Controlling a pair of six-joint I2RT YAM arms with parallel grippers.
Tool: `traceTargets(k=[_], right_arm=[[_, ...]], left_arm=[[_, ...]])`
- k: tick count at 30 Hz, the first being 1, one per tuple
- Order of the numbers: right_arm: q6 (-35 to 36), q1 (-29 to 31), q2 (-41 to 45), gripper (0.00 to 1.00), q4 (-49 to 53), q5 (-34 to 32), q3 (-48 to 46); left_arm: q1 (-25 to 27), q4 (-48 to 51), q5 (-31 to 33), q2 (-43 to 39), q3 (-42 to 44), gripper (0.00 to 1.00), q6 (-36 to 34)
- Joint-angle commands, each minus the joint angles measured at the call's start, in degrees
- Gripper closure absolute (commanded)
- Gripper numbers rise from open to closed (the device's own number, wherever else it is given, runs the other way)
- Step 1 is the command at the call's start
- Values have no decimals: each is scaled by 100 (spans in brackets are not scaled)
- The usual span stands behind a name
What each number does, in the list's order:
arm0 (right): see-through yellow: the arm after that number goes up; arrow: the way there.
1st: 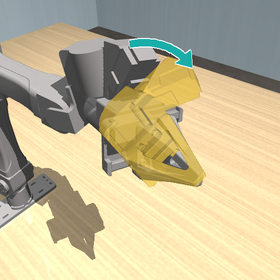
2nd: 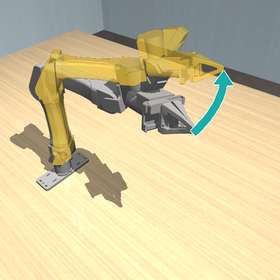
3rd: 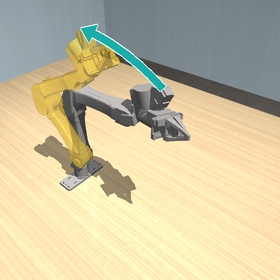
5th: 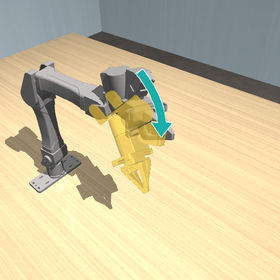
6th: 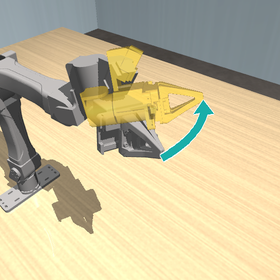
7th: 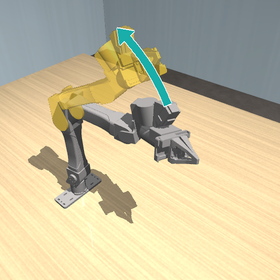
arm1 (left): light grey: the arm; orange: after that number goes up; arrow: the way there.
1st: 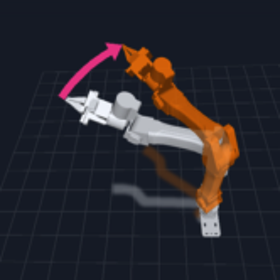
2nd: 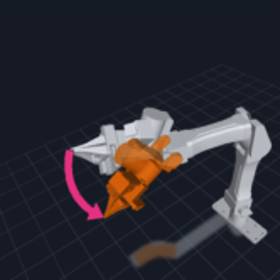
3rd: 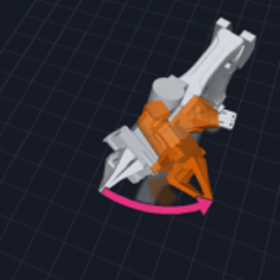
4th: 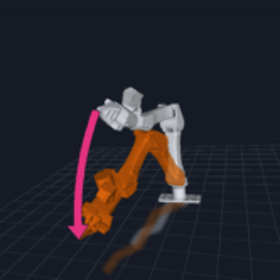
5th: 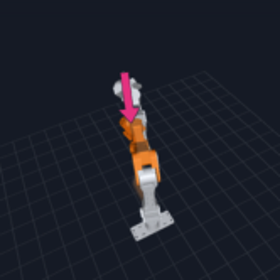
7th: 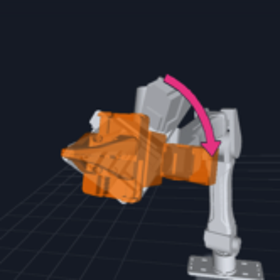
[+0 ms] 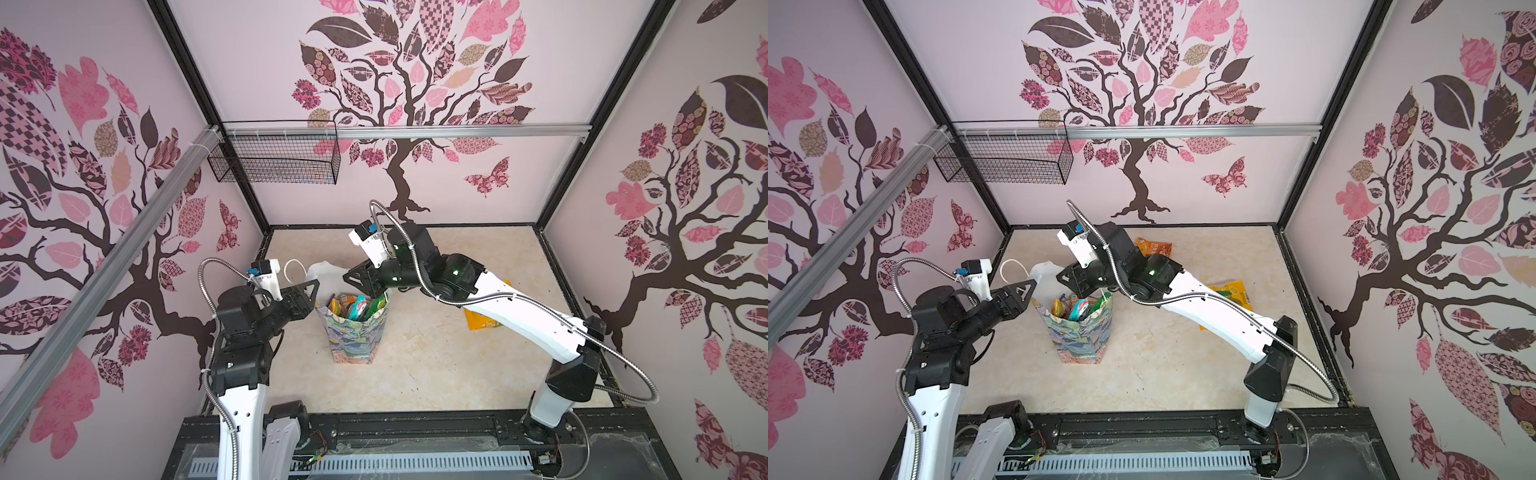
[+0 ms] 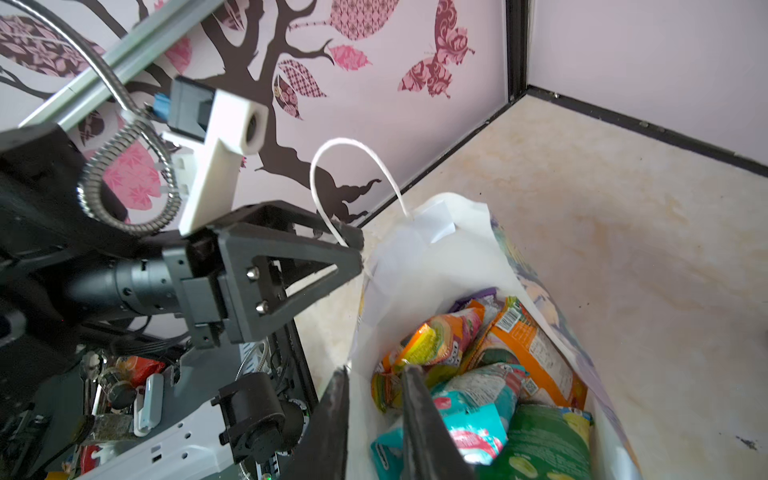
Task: Place the snacks into the paper bag
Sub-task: 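Lower the Fox's packet into the bag and open the right gripper, then draw the right gripper back toward the orange corn-chip packet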
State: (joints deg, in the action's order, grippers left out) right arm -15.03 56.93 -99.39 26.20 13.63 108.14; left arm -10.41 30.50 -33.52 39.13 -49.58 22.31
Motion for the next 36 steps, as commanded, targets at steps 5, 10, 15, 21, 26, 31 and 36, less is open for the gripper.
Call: traceTargets(k=[5, 10, 15, 21, 26, 31, 36], right_arm=[[197, 55, 59, 73, 316, -460, 497], [-202, 156, 889, 69, -546, -1369, -274], [-644, 170, 2664, 68, -2822, -2793, -3410], [-489, -393, 3285, 63, -2162, -3568, -4123], [-1052, -1568, 3354, 60, -2391, -2624, -4982], [-1193, -2160, 2430, 47, -2514, -2078, -5177], [-1049, -2346, 1460, 40, -2530, -1865, -5033]], left_arm=[[-31, -105, -50, -46, 50, 49, -42], [-26, -83, 23, -57, 52, 47, -42], [-29, -35, 120, -35, 61, 43, -42], [-26, -40, 124, 32, 46, 42, -50], [-26, 48, 332, -47, 19, 43, -103], [-31, 75, 441, -87, 26, 43, -126], [-26, 104, 417, -45, 20, 43, -139]])
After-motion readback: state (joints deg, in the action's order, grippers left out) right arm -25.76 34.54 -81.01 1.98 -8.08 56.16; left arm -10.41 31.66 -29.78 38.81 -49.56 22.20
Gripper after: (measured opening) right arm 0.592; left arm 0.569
